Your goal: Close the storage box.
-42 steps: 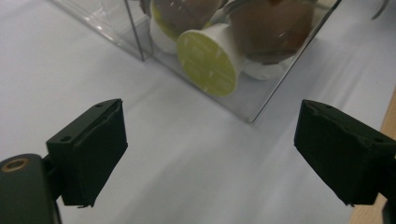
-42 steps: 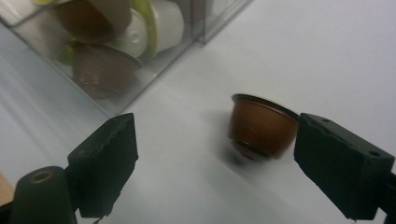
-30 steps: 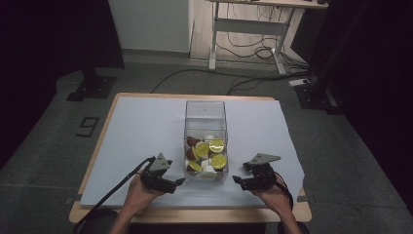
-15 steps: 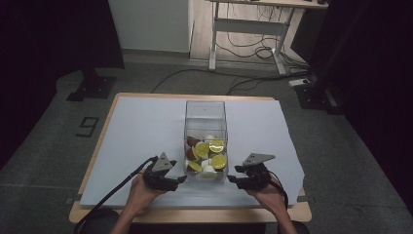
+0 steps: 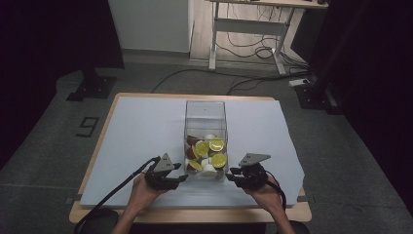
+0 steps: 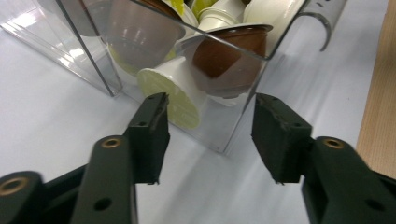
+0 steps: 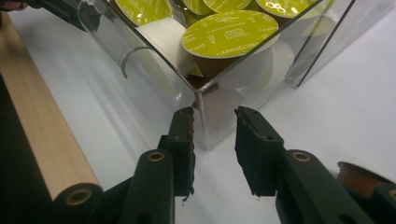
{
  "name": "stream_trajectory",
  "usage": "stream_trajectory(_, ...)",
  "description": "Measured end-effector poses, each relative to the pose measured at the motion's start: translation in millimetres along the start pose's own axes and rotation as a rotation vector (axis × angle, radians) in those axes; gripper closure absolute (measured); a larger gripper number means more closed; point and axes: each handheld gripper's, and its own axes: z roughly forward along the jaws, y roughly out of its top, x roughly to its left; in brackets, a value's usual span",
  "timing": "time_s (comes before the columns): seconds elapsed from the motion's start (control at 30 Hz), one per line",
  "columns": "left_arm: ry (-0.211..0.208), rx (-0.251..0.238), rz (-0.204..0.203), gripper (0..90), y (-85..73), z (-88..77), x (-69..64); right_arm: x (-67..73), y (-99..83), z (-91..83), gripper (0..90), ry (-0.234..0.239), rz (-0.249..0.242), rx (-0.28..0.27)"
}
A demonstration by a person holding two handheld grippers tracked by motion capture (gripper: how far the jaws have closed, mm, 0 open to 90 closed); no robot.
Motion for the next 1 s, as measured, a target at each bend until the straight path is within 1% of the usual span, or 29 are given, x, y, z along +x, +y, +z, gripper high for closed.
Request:
stream_trajectory(0.1, -0.01, 0.002, 0.0, 50.2, 0.8, 0.9, 0.7, 0.6, 1.5, 0.9, 69.3, -0.003, -0.009, 0.003)
stream_trajectory(0.13, -0.009, 0.0, -0.001, 53.0, 1.5, 2.0, 0.4, 0.8, 2.2, 1.9, 70.8, -0.009, -0.013, 0.004)
stream_trajectory(0.27, -0.002, -0.002, 0.0, 57.9, 2.8, 3.3, 0.6, 0.0, 4.5, 3.8, 71.6, -0.028, -0.016, -0.002)
stream_trajectory(0.3, -0.001, -0.005, -0.002, 57.9, 3.1, 3.3, 1.1, 0.0, 4.5, 3.8, 71.6, -0.028, -0.016, -0.002)
stream_trajectory(0.4, 0.006, -0.023, -0.013, 62.2, 4.2, 2.6, 2.9, -1.6, 7.7, 4.5, 71.6, -0.037, -0.01, -0.017)
stream_trajectory(0.53, 0.007, -0.034, -0.02, 63.5, 5.2, 2.5, 5.2, -2.3, 9.2, 6.1, 71.5, -0.035, -0.011, -0.016)
stream_trajectory(0.6, 0.009, -0.038, -0.024, 64.1, 5.3, 3.4, 5.8, -2.2, 9.9, 8.2, 71.5, -0.049, -0.012, -0.011)
stream_trajectory(0.7, 0.015, -0.042, -0.024, 64.6, 5.5, 4.3, 7.2, -2.4, 10.5, 8.9, 71.5, -0.053, -0.008, -0.012)
stream_trajectory(0.8, 0.011, -0.042, -0.022, 64.7, 5.7, 4.4, 8.2, -1.8, 10.6, 8.5, 71.5, -0.067, -0.009, -0.009)
stream_trajectory(0.83, 0.008, -0.043, -0.022, 64.7, 5.6, 4.6, 8.5, -1.5, 10.5, 7.4, 71.5, -0.073, -0.011, -0.009)
stream_trajectory(0.87, 0.007, -0.044, -0.022, 64.7, 6.0, 5.1, 9.5, -0.9, 10.0, 3.7, 71.5, -0.09, -0.009, -0.014)
stream_trajectory(0.9, 0.007, -0.044, -0.022, 65.0, 6.0, 5.1, 9.5, -0.9, 10.0, 3.7, 71.5, -0.09, -0.009, -0.014)
stream_trajectory(0.97, 0.015, -0.049, -0.03, 66.1, 6.6, 7.0, 10.1, -2.3, 8.2, -3.7, 69.9, -0.079, 0.014, -0.027)
stream_trajectory(1.0, 0.016, -0.049, -0.032, 66.1, 7.3, 8.0, 10.6, -2.3, 8.2, -3.7, 69.9, -0.079, 0.014, -0.027)
